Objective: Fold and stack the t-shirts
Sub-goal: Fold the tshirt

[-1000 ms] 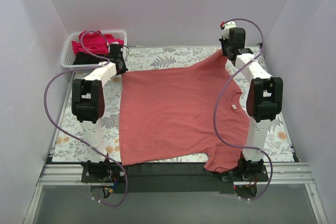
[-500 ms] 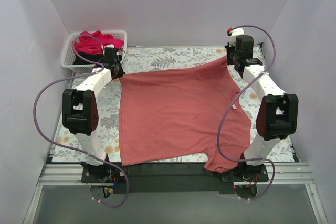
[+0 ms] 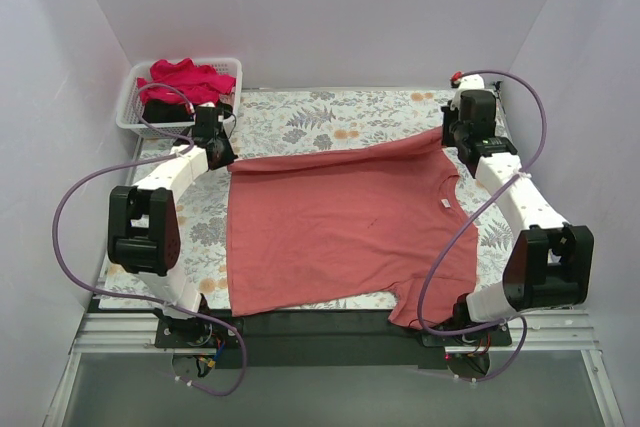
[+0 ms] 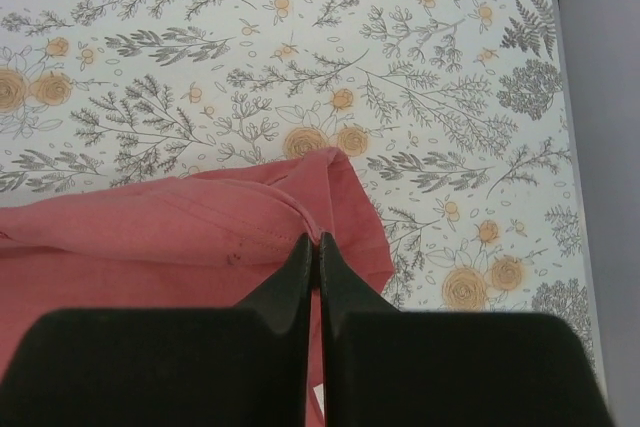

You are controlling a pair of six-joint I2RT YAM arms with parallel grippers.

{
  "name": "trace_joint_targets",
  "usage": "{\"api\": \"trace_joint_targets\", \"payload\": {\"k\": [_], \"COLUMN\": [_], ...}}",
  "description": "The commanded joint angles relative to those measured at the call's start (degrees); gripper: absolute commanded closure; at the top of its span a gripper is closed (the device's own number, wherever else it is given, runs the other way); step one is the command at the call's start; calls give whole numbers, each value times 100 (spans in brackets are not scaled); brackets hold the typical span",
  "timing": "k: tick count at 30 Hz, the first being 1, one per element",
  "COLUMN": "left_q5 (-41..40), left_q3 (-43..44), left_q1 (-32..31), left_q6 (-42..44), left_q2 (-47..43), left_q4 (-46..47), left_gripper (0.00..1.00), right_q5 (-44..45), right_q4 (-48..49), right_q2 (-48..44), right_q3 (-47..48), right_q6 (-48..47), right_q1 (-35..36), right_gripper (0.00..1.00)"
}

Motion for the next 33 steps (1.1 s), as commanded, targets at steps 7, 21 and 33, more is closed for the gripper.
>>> {"api": "trace_joint_targets", "payload": {"k": [7,21,33], "left_q5": [55,-59,-261], "left_q3": [-471,-876,-999], "left_q1": [46,-7,-130], "left_q6": [-97,-273,-386], "left_q2": [-566,-233,-268], "left_q4": [46,205,64], "left_gripper": [100,100,100], "right_q5": [426,1085,1271], "right_q4": [-384,-454,-586], "right_q2": [-649,-895,-965], "right_q3": [-719,-1950,-2029], "right_q6": [1201,1756,1976], "right_q1": [7,16,7], "right_gripper": [99,99,99]}}
